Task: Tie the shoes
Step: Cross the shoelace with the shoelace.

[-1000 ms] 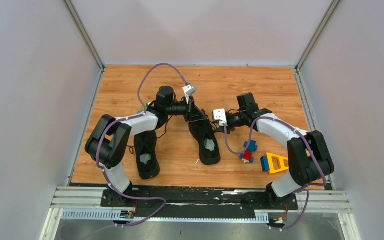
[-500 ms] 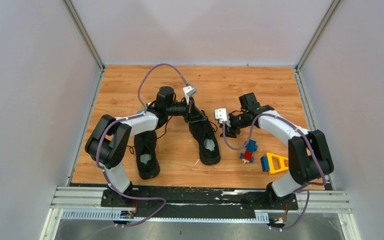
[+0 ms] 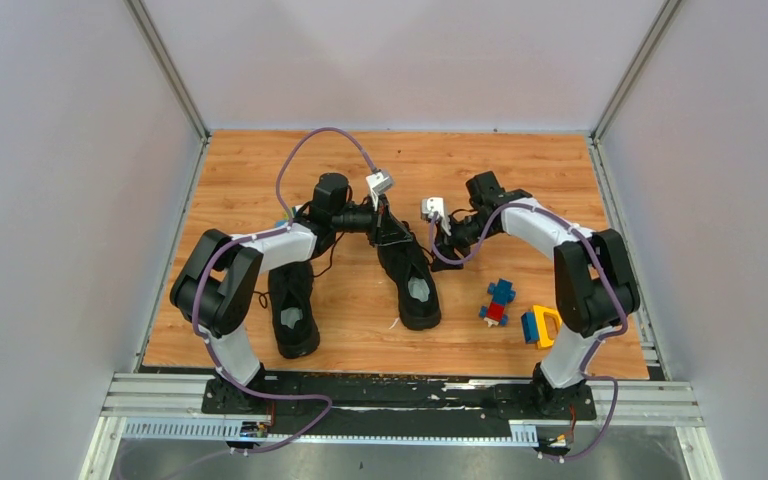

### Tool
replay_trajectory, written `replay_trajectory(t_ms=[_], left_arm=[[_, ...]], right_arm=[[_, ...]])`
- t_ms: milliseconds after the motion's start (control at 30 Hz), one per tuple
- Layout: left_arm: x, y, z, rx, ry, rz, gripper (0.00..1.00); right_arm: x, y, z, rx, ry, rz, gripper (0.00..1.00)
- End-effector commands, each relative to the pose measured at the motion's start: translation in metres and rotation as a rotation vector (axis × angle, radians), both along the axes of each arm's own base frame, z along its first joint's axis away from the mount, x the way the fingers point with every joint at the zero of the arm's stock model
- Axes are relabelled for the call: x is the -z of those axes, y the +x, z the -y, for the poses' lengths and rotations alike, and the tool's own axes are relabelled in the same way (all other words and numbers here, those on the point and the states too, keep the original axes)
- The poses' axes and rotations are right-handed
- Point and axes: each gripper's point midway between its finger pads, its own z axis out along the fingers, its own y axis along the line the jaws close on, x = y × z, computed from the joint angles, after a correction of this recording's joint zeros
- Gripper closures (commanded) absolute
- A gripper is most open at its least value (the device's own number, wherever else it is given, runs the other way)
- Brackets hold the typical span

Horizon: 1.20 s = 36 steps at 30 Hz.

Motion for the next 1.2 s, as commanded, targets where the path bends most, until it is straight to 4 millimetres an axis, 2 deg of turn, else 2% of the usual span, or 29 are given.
replay_trajectory(t_ms=[0, 200, 400, 567, 833, 1000, 1167], left_arm=[[-0.013, 0.004, 0.001, 0.008, -0.022, 0.056, 1.0], [-0.012, 0.005, 0.001, 0.008, -0.024, 0.054, 1.0], [-0.013, 0.005, 0.002, 0.009, -0.026, 0.053, 1.0], [-0.014, 0.004, 0.001, 0.01, -0.026, 0.058, 1.0], [-0.008, 0.004, -0.001, 0.006, -0.002, 0.062, 1.0], [0.004, -0.002, -0.002, 0.015, 0.047, 0.055, 1.0], [0.014, -0.012, 0.007, 0.053, 0.063, 0.038, 1.0]], right_arm=[[-0.016, -0.007, -0.014, -0.016, 0.086, -0.084, 0.53], [-0.012, -0.013, -0.017, -0.012, 0.097, -0.181, 0.57], [-0.008, -0.013, -0.02, -0.001, 0.103, -0.233, 0.78], [-0.001, -0.003, -0.007, 0.034, 0.027, -0.185, 0.89], [-0.004, 0.014, 0.017, 0.112, -0.037, -0.127, 0.9], [-0.021, 0.018, 0.014, 0.121, -0.002, -0.089, 0.87], [-0.035, 0.027, 0.008, 0.145, 0.034, -0.078, 0.85]])
